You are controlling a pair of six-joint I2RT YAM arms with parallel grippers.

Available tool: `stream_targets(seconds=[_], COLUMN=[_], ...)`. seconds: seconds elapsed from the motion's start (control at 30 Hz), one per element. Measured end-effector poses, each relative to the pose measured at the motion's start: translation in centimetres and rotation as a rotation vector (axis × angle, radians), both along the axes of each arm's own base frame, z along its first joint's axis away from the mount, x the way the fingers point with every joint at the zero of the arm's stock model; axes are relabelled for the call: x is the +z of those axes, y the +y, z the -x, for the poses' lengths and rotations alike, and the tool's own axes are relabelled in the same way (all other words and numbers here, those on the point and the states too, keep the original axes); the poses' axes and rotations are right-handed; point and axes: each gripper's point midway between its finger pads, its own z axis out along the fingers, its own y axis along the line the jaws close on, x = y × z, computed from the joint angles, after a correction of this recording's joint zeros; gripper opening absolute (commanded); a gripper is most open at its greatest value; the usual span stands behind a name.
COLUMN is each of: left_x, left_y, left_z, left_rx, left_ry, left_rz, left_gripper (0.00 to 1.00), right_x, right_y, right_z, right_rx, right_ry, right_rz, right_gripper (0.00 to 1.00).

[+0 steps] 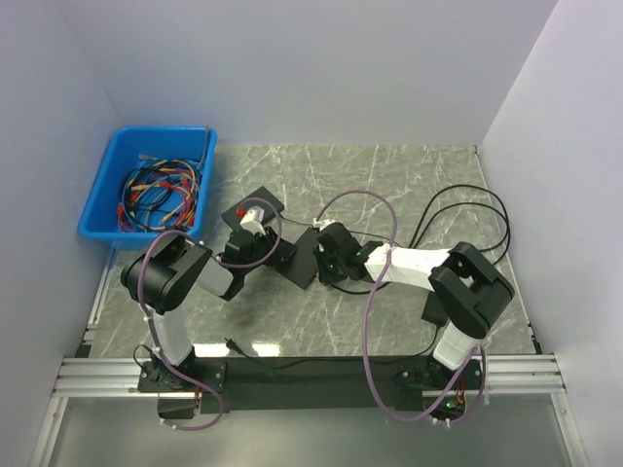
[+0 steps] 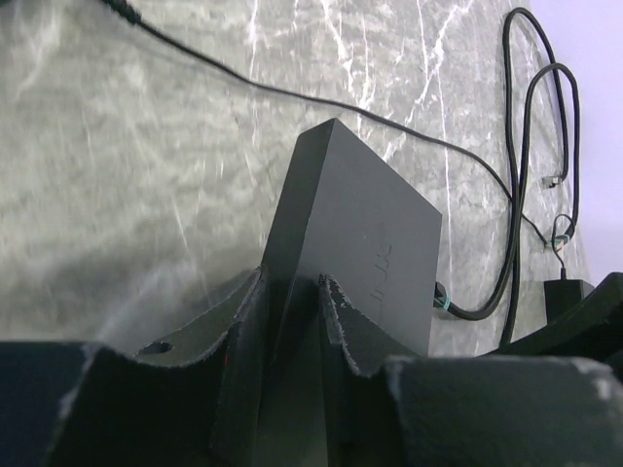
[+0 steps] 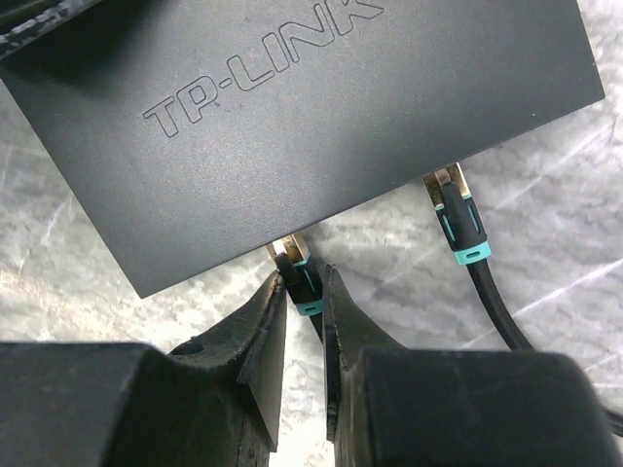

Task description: Insert the plug into the switch port

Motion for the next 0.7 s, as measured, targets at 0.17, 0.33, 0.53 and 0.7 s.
stream_targets(seconds=[0.17, 0.33, 0.53, 0.7], left_x=[0.0, 0.2, 0.2, 0.2], left_y=[0.0, -0.3, -1.1, -1.6], left_z=[1.4, 2.1, 1.4, 1.3], left_rx=[0.005, 0.001, -0.027, -0.058], left_ry=[0.017, 0.028, 0.034, 0.028], left_rz=[0.002, -0.019, -0.043, -0.061], left_gripper=[0.3, 0.33, 0.36, 0.37], right_x=[0.0, 0.0, 0.0, 0.1], right_y=[-0.1, -0.2, -0.1, -0.3], right_z=[1.3, 2.3, 2.6, 2.7], right_rx=[0.02, 0.036, 0.044, 0.054], right_ry=[-0.012, -0.039, -0.079, -0.117], right_rz=[0.027, 0.075, 0.117, 0.158], right_gripper=[0.0, 0.0, 0.0, 0.0])
